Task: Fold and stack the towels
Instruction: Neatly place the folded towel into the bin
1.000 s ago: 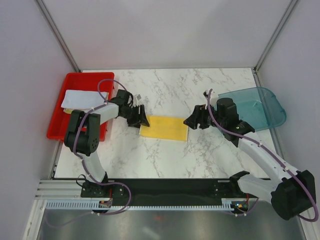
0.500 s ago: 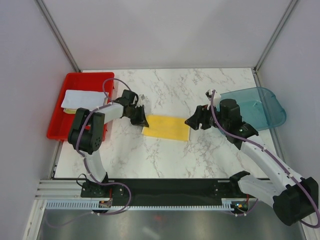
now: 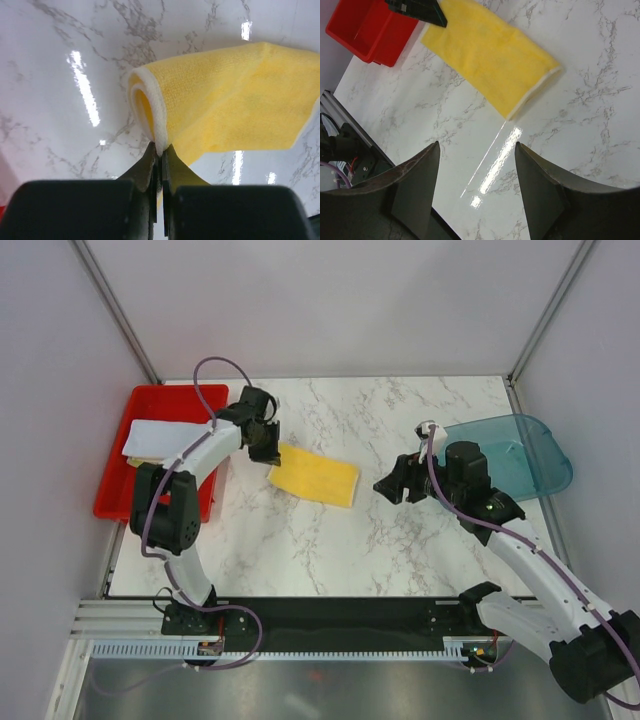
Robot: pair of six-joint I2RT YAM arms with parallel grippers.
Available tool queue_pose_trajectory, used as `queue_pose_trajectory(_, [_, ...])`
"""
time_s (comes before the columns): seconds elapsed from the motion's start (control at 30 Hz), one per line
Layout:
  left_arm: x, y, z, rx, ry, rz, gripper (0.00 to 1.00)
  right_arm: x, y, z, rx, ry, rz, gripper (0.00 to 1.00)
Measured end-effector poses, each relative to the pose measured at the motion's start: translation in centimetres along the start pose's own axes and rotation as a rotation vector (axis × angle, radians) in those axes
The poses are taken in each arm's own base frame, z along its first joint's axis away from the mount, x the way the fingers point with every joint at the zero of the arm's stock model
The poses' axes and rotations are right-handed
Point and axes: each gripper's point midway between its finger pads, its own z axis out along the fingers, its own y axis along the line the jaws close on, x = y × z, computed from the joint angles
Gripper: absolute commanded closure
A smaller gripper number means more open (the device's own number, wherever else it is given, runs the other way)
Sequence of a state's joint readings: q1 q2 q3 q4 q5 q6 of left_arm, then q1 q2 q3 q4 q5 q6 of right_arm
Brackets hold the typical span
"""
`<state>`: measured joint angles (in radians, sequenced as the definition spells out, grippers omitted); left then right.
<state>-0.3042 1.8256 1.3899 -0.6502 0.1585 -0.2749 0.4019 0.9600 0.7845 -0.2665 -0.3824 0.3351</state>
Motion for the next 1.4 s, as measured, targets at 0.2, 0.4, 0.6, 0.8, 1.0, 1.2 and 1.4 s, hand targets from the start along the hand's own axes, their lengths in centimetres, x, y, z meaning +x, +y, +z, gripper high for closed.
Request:
queue_pose_trajectory(0.2, [-3.4,3.2,-3.5,-0.171,-0.069,0.047,0.98,-0.4,0.2,-0.3,-0.001,-0.001,-0.023,0.3])
queue_pose_trajectory(0.4, [-6.9,8.4,-7.5,-0.357,-0.141,0.056,0.98,-0.8,0.3,-0.5,-0.003,-0.008,-0.04,0.29])
queue_pose_trajectory(0.6, [-10.4,13.2,-10.7,-0.515,-0.218,0.056,0.98,-0.6,0.7,0.1,-0.035,0.004,-0.027,0.29])
queue_pose_trajectory(0.8, [-11.8,18.3,-10.6,-0.638,-0.192,0.062,0.98,-0.5,1.6,0.5,-0.098,-0.001,-0.021,0.29])
queue_pose_trajectory(1.0, [-11.1,22.9,-11.4,-0.712,-0.139,0.057,0.98,-1.0,2.4,0.3,-0.136,-0.025,-0.03,0.29])
queue_pose_trajectory(1.2, [-9.9,28.0,-13.2,-0.738,-0.13,-0.037,0.98,-0.7,4.6,-0.3,-0.193,-0.027,-0.069,0.28])
queue_pose_trajectory(1.4, [-10.5,30.7,-13.1,-0.757,-0.139,-0.07,0.98,0.0,5.0,-0.5,-0.189,-0.011,-0.095,0.28])
